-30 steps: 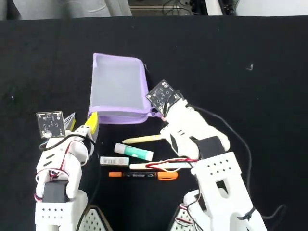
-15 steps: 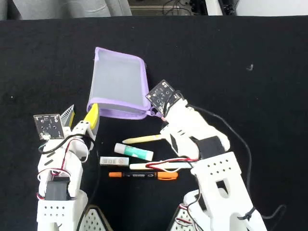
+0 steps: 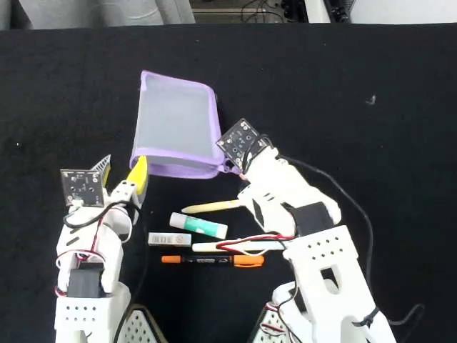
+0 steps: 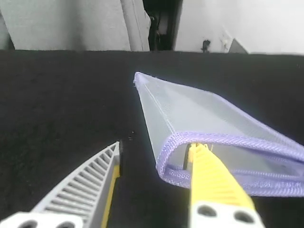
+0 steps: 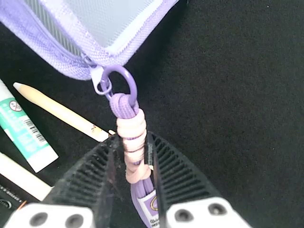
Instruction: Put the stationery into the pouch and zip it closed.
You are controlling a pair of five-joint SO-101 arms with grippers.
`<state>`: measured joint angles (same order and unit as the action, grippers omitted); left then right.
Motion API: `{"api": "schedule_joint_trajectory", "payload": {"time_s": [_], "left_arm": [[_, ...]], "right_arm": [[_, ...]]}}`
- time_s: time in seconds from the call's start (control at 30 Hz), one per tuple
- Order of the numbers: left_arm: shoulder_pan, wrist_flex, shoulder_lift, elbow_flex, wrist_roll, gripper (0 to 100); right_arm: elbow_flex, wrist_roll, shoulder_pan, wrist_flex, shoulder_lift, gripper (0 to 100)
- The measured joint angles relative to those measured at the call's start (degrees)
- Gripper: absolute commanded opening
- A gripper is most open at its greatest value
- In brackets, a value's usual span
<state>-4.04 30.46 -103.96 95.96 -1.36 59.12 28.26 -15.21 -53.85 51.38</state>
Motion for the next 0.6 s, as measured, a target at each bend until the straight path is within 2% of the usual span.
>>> {"api": "schedule_joint_trajectory", "payload": {"time_s": [0.33,0.6], "left_arm": [[0.6,0.2,0.0,0.0,-1.3,24],[0.6,6.0,0.4,-1.1,-1.3,24]], "right_arm": [[0.0,0.0,0.0,0.0,0.0,1.1],[0.0,0.0,0.0,0.0,0.0,1.1]]}}
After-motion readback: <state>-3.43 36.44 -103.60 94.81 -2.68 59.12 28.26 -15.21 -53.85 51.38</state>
